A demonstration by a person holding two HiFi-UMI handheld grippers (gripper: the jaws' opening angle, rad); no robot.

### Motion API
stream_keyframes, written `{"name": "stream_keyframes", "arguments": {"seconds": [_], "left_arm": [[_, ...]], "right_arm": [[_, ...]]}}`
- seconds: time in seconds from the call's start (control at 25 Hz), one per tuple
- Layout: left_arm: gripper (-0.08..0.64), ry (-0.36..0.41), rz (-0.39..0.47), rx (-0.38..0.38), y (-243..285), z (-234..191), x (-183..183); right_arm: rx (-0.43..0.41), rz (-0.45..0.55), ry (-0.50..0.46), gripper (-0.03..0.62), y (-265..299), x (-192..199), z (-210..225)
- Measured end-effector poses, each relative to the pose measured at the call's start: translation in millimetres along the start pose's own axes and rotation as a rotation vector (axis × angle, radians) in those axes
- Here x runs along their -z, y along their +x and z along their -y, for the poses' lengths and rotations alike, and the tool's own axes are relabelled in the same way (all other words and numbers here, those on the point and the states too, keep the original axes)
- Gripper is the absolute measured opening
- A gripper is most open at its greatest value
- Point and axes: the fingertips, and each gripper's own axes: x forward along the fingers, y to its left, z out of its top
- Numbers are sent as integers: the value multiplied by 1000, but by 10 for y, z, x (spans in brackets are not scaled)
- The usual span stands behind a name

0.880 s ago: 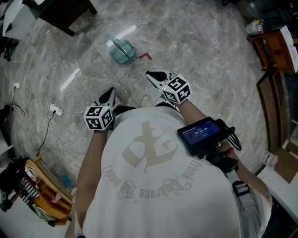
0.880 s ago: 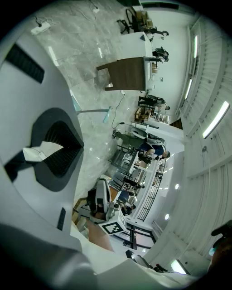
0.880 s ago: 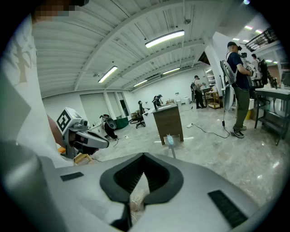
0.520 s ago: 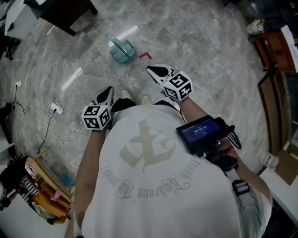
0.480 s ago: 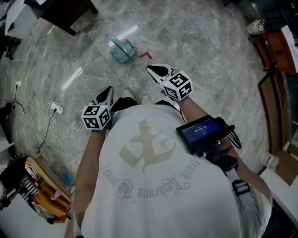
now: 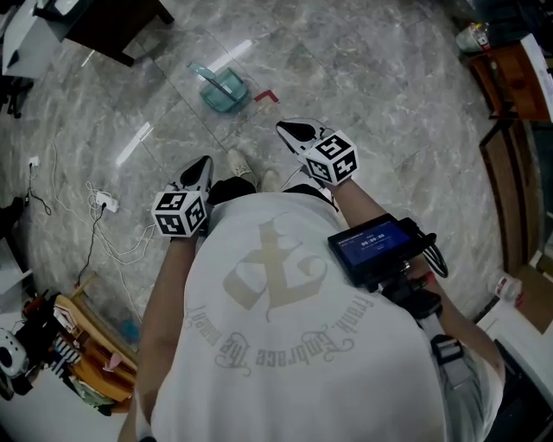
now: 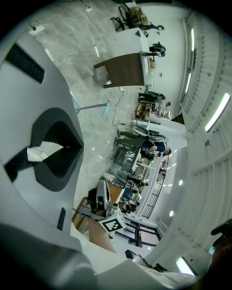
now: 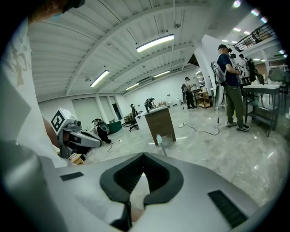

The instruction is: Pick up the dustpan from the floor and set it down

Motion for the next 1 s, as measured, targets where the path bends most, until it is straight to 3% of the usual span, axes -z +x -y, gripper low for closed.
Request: {"name": "stream_keyframes", "arguments": {"seconds": [0.32,0.56,0.72,1.0], "left_arm": [[12,-12,-23,-9,80,231,-53],[12,-51,-24,-9,166,-39,-89],[12,-58,-21,4,500,-379,-186],[12,-63,-8,32,455,-711,-525]], "right_arm": [[-8,-2,40,17,-162,17,147],[-13,-37,33,17,80,-60,154],[5,-64,36,17,461,-33,464],[40,-66,34,18,691,-435,444]]}}
